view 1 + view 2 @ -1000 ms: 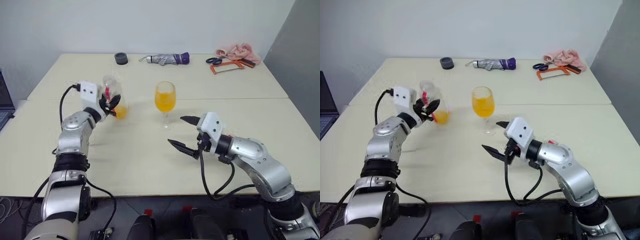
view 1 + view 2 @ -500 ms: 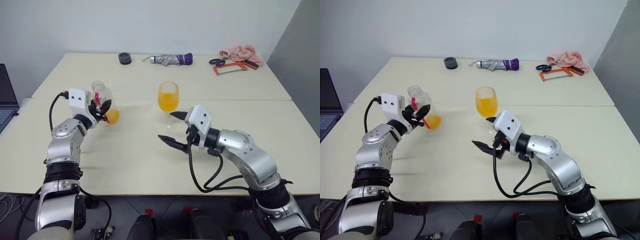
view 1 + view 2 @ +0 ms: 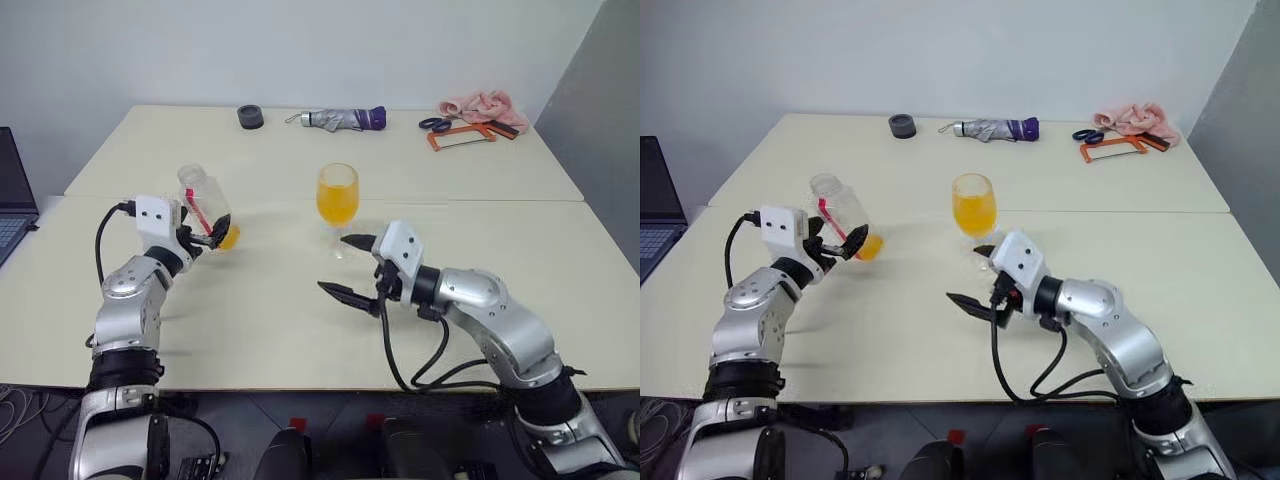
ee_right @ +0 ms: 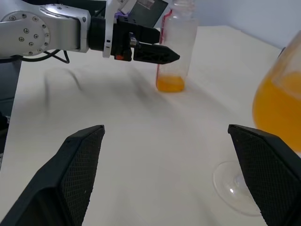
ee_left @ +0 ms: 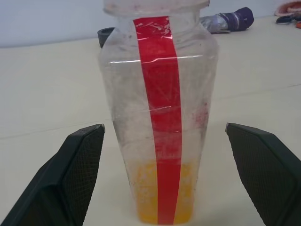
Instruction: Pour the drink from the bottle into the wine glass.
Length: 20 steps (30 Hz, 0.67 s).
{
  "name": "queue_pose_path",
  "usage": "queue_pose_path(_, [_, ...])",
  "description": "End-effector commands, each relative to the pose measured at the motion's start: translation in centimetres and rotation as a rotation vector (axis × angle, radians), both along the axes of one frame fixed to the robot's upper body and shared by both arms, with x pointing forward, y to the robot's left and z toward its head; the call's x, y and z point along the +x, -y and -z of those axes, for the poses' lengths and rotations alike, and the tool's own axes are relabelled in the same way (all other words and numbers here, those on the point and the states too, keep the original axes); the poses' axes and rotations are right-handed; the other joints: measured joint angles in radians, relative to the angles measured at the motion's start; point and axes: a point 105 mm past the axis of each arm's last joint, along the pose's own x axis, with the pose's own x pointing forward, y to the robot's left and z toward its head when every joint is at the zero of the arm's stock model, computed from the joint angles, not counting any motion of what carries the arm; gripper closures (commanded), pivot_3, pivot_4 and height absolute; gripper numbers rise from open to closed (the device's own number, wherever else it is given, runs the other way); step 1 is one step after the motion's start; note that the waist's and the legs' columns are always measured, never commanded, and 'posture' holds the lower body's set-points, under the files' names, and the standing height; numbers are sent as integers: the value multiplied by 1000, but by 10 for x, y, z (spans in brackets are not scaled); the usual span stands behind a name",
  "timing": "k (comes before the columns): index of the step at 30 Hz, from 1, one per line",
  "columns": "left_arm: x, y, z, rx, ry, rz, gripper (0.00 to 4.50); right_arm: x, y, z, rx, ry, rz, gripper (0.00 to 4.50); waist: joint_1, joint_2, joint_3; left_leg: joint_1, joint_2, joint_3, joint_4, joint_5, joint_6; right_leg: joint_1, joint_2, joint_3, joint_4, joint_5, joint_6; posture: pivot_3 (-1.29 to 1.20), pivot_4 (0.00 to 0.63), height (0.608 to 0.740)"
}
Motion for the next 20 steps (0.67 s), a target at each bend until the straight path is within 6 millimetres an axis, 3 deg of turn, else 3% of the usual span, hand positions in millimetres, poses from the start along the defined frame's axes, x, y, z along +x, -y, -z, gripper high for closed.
queue_pose_path(1, [-14,-8,-10,-7,59,-41,80,0,21,5,59,47,75,0,1,0,0,0,1,0,0,0,0,0,0,0,0,0,0,0,150,740])
queue_pose_path(7, [-36,-16,5,-33,19,-160,80,21,65,22,210,62,408,0,7,0,0,1,1,1,0,0,0,1,0,1,0,0,0,0,150,740])
queue_pose_path(11, [-57,-11,9,-54,49,-184,80,31,91,35,296,59,621,0,9,0,0,2,2,2,-1,0,0,1,0,2,0,0,0,0,150,740])
queue_pose_path(20, [-68,-4,6,-56,75,-171,80,35,93,43,306,56,646,0,18,0,0,3,1,3,-1,0,0,2,1,2,0,0,0,0,150,740])
